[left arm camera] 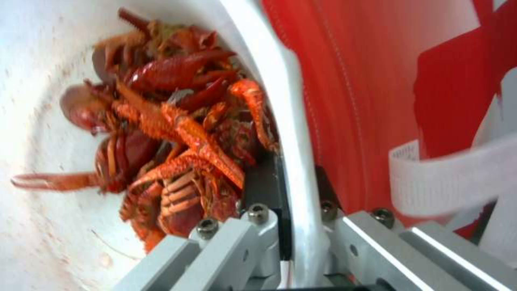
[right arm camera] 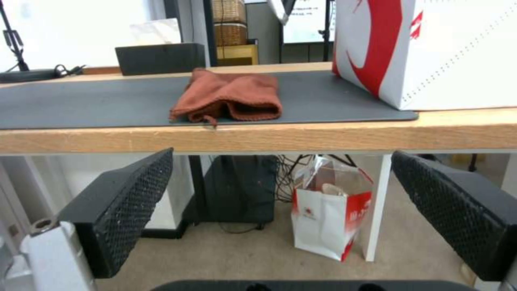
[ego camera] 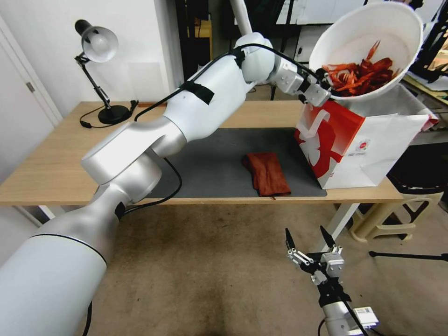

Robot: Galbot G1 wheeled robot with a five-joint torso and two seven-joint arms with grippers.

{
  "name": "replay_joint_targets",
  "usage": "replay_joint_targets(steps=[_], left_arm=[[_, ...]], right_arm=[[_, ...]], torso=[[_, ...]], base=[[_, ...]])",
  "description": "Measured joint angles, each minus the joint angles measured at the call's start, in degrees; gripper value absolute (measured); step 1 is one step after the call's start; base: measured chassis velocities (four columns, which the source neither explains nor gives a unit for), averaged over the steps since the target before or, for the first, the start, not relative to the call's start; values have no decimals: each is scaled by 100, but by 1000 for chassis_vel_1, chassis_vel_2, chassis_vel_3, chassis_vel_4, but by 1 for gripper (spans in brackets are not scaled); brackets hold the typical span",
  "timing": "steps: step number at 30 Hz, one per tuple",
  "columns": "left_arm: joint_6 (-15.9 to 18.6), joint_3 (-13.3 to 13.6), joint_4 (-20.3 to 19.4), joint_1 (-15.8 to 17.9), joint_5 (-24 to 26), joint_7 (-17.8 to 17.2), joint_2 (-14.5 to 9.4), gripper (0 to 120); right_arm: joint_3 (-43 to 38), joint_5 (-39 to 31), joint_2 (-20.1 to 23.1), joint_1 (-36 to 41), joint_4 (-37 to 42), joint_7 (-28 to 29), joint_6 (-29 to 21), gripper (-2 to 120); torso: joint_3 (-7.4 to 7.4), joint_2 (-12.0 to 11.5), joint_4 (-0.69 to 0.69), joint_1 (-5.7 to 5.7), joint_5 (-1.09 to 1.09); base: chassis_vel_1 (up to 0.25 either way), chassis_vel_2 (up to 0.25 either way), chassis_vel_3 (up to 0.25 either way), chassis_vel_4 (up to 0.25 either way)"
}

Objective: Sweep shrimp from table into container with towel, then put container into takeout bag.

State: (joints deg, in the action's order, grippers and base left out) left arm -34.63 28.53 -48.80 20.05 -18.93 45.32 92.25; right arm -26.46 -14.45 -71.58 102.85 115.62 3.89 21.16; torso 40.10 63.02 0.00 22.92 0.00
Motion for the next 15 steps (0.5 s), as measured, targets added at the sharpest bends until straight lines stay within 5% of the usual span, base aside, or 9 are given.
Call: replay_joint_targets(steps=[11, 15], left_arm=[[-45, 80, -14, 12, -126, 16, -4, 0], [-49, 92, -22, 32, -159, 11, -5, 11]], right_arm=[[-9, -49, 21, -39, -32, -5, -3, 100], [-7, -56, 24, -53, -36, -8, -9, 100]], torso=[[0, 0, 0, 0, 0], [0, 0, 0, 0, 0]], base=[[0, 0, 0, 0], [0, 0, 0, 0]])
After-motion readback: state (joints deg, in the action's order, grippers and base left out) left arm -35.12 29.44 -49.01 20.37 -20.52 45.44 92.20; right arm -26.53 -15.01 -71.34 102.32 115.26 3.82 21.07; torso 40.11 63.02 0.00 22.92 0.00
